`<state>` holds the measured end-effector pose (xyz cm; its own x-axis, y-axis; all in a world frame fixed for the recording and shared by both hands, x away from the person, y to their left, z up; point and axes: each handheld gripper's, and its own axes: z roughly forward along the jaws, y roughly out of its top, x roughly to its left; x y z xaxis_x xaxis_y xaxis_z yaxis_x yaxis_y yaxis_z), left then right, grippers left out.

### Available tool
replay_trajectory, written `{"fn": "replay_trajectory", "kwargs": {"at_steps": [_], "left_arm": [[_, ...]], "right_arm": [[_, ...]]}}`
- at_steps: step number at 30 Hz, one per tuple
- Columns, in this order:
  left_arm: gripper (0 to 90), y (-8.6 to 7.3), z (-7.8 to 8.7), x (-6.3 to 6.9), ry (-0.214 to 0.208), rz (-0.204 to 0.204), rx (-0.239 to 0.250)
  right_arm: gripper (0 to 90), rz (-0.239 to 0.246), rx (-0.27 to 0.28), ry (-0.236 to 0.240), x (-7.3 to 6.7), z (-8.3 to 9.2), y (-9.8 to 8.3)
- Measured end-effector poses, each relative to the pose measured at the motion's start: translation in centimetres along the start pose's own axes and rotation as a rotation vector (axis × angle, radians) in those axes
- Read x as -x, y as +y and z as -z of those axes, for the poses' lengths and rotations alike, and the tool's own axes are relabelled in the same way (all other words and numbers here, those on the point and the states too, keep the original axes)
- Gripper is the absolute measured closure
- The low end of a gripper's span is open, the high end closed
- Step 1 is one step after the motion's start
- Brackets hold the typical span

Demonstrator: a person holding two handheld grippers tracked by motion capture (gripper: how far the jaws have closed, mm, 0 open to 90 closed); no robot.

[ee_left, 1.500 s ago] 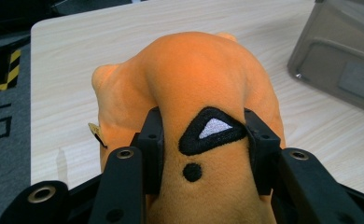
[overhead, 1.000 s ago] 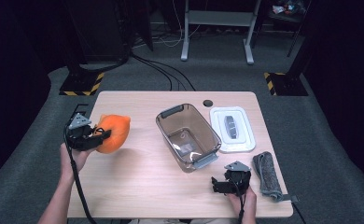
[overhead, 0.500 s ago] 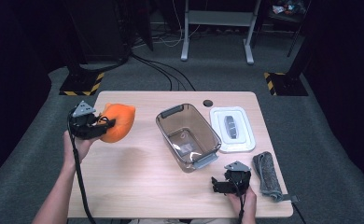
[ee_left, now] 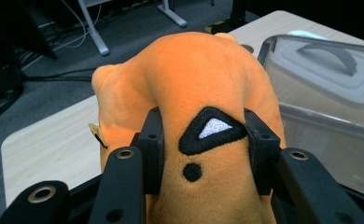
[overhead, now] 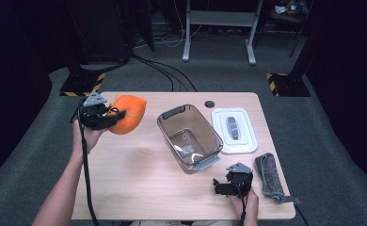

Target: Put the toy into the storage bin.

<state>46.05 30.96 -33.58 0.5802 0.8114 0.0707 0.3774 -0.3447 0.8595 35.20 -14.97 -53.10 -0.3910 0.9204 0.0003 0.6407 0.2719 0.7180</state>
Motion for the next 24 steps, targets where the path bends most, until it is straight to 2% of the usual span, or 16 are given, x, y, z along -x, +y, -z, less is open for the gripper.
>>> {"fn": "replay_trajectory", "kwargs": {"at_steps": [4,11,24], "left_arm": [[59.3,1.1,-0.2,0.2,-0.006,-0.017,0.016],[59.3,3.2,-0.8,1.0,-0.043,-0.052,0.047],[59.2,5.5,-2.1,2.7,-0.107,-0.111,0.068]], "right_arm": [[0.0,0.000,0.000,0.000,0.0,0.0,0.0],[0.0,0.000,0.000,0.000,0.0,0.0,0.0],[0.0,-0.006,0.001,-0.002,0.0,0.0,0.0]]}}
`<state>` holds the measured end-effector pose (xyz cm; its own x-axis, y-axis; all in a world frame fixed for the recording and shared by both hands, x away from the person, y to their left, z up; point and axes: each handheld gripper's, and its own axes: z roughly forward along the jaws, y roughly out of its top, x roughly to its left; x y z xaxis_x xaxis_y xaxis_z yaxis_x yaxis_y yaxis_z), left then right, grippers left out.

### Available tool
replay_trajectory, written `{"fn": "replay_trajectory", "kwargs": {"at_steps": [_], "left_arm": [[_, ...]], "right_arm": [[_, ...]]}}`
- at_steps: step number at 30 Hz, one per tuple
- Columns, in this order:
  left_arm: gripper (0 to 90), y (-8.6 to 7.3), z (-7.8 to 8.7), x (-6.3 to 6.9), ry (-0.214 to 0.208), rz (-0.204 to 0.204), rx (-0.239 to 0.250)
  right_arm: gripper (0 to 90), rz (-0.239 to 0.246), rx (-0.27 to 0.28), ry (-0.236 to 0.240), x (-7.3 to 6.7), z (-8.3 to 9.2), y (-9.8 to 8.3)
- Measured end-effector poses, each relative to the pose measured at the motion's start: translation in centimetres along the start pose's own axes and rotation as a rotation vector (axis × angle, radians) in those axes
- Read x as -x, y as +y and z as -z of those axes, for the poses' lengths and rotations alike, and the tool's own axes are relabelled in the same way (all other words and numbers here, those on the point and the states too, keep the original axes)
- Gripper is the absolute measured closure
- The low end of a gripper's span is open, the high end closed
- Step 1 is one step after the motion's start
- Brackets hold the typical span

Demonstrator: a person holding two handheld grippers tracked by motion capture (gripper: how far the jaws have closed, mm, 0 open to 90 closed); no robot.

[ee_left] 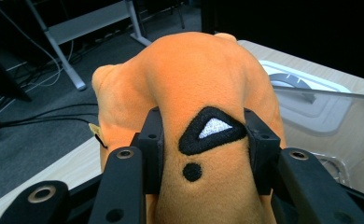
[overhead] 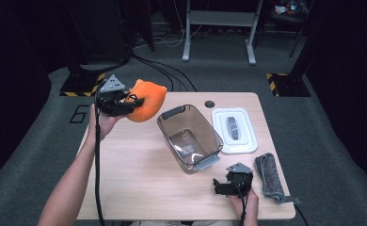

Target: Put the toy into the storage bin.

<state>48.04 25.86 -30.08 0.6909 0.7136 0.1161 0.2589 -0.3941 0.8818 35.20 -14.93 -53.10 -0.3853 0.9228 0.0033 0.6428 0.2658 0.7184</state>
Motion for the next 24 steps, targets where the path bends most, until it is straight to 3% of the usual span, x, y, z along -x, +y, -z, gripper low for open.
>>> {"fn": "replay_trajectory", "kwargs": {"at_steps": [24], "left_arm": [[58.9,1.9,-4.6,3.0,-0.116,-0.077,-0.014]], "right_arm": [[0.0,0.001,0.003,-0.004,0.0,0.0,0.0]]}}
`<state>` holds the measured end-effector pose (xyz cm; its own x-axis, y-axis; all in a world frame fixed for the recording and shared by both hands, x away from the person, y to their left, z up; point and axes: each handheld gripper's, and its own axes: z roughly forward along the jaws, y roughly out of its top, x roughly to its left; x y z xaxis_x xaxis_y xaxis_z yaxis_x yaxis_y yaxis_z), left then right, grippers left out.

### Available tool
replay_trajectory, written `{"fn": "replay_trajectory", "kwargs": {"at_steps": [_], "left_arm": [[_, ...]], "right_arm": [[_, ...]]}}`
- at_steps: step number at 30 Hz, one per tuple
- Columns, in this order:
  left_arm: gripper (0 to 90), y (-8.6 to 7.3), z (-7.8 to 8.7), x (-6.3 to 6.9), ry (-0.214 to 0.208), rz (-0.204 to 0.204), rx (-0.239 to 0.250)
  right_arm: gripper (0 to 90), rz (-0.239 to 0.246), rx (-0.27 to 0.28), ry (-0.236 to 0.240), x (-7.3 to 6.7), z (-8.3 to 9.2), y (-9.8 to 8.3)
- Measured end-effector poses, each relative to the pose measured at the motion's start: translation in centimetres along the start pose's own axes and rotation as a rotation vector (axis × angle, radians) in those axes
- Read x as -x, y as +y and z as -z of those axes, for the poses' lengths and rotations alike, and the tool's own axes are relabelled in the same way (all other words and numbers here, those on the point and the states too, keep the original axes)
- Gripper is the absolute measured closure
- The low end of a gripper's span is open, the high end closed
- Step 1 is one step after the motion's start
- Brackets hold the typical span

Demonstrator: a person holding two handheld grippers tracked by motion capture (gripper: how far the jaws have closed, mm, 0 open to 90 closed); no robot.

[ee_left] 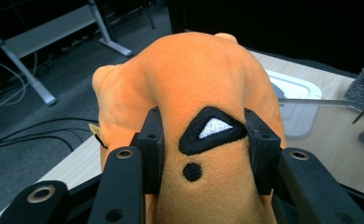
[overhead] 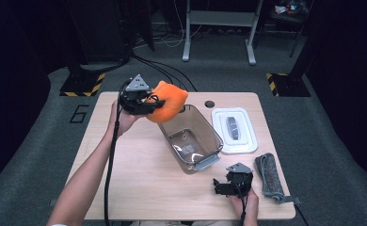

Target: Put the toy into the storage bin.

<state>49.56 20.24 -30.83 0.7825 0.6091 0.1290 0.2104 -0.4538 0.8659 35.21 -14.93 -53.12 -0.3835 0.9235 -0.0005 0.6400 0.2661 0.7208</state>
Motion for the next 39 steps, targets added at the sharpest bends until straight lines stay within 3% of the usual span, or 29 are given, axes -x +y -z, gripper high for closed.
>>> {"fn": "replay_trajectory", "kwargs": {"at_steps": [8,9,21,39], "left_arm": [[58.6,0.2,-1.7,0.9,-0.042,-0.025,0.006],[58.6,0.2,-2.2,1.2,-0.048,-0.048,-0.007],[58.5,-0.6,-4.3,1.7,-0.095,-0.057,-0.041],[58.0,-1.9,-6.8,2.2,-0.121,-0.084,-0.092]], "right_arm": [[0.0,0.000,0.000,-0.001,0.0,0.0,0.0],[0.0,0.002,0.001,-0.001,0.0,0.0,0.0],[0.0,0.001,0.002,-0.006,0.0,0.0,0.0],[0.0,-0.001,0.001,-0.002,0.0,0.0,0.0]]}}
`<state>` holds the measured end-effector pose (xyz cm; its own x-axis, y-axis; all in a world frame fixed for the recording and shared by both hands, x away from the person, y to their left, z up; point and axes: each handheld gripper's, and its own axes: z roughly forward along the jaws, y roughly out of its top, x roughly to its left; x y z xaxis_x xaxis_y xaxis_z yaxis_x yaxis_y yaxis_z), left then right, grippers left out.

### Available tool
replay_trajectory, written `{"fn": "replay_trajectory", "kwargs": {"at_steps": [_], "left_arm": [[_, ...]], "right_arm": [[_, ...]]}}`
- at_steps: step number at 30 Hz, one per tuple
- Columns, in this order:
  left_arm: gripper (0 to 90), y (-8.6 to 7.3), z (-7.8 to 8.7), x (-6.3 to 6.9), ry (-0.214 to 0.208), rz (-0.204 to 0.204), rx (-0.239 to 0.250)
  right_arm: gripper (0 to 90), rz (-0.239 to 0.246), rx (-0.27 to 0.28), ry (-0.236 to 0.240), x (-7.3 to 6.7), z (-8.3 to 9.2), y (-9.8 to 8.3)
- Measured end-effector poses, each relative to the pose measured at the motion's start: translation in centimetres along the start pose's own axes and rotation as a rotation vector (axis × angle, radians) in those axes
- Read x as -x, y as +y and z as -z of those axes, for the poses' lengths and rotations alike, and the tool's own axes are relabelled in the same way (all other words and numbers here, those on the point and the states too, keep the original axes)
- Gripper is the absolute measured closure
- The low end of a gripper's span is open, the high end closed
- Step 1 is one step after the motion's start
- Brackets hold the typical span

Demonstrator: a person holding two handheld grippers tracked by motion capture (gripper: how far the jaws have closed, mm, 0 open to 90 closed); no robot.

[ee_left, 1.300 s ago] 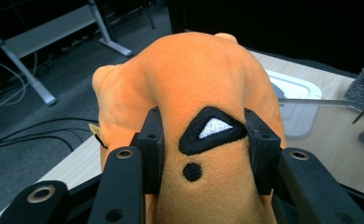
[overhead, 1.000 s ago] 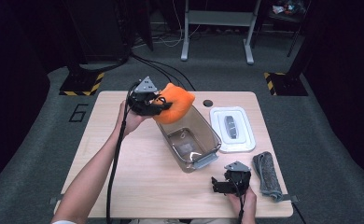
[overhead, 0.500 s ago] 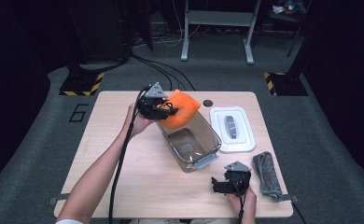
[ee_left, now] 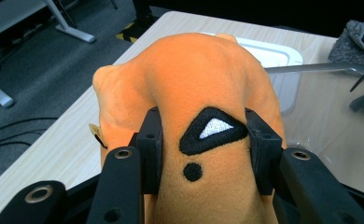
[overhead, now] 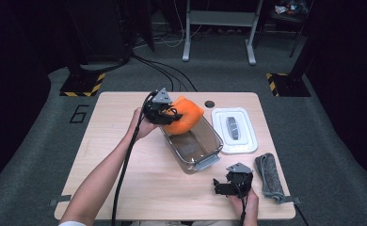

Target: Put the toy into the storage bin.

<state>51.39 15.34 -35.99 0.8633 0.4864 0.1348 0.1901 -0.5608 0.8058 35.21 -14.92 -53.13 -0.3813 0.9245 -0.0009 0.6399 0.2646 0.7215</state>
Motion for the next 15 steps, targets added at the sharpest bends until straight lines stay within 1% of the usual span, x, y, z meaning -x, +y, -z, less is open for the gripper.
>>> {"fn": "replay_trajectory", "kwargs": {"at_steps": [1,2,3,5,7,8,11,13,14,15], "left_arm": [[57.9,0.0,0.0,-0.1,-0.008,-0.001,-0.006],[57.9,0.0,-0.2,0.1,-0.006,0.009,-0.003],[57.9,0.0,-0.3,0.1,-0.004,-0.002,-0.003],[57.6,0.0,-0.4,0.1,-0.014,-0.005,-0.016],[57.3,-0.1,-0.5,0.1,-0.015,-0.003,-0.013],[57.3,-0.1,-0.6,0.2,-0.022,-0.003,-0.017],[57.1,-0.4,-0.9,0.3,-0.022,-0.010,-0.025],[56.8,-0.6,-1.1,0.4,-0.027,-0.002,-0.030],[56.8,-0.6,-1.2,0.3,-0.031,-0.013,-0.042],[56.7,-0.7,-1.3,0.4,-0.031,-0.010,-0.038]], "right_arm": [[0.0,0.000,0.000,0.000,0.0,0.0,0.0],[0.0,0.000,0.000,0.000,0.0,0.0,0.0],[0.0,0.002,0.001,-0.001,0.0,0.0,0.0],[0.0,0.002,0.001,-0.001,0.0,0.0,0.0],[0.0,0.002,0.001,0.000,0.0,0.0,0.0],[0.0,0.002,0.001,0.000,0.0,0.0,0.0],[0.0,0.003,0.001,-0.002,0.0,0.0,0.0],[0.0,0.004,0.002,-0.002,0.0,0.0,0.0],[0.0,0.004,0.002,-0.002,0.0,0.0,0.0],[0.0,0.004,0.002,-0.003,0.0,0.0,0.0]]}}
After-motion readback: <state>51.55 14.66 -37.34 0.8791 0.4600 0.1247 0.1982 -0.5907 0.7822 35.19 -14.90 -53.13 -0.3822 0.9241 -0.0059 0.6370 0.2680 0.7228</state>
